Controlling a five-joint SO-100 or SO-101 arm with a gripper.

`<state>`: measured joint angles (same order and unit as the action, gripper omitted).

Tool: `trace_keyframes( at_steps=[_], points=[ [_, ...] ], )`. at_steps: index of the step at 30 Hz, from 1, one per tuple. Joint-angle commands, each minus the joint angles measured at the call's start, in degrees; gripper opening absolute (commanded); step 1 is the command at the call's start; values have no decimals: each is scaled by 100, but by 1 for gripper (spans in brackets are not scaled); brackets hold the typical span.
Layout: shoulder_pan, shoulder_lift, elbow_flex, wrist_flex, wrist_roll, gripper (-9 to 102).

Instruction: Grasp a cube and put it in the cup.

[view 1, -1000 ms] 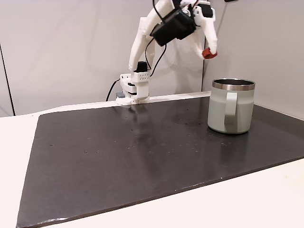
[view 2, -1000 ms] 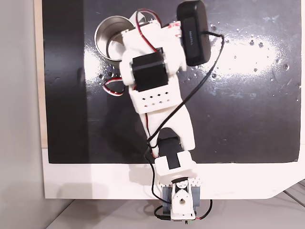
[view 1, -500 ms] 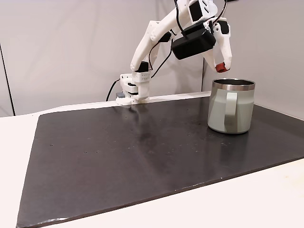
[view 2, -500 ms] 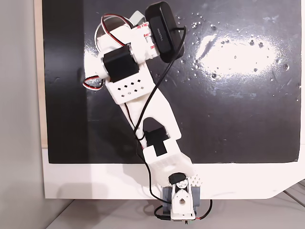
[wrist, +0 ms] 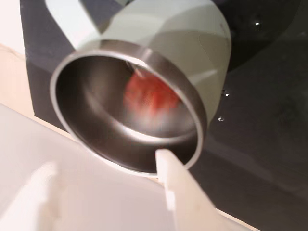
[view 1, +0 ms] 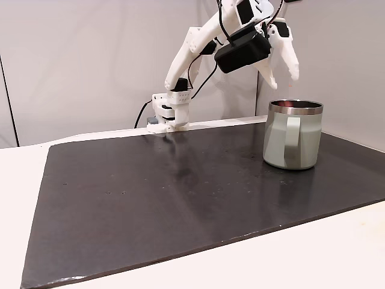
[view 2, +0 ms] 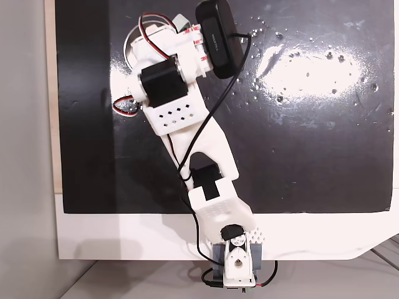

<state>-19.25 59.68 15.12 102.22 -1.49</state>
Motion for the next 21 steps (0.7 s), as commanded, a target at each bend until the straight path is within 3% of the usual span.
trace_keyframes(
  at_steps=[1, 21],
  points=[
    [-26, 26, -325, -62, 62, 27],
    [-70, 123, -255, 18, -35, 25]
  ],
)
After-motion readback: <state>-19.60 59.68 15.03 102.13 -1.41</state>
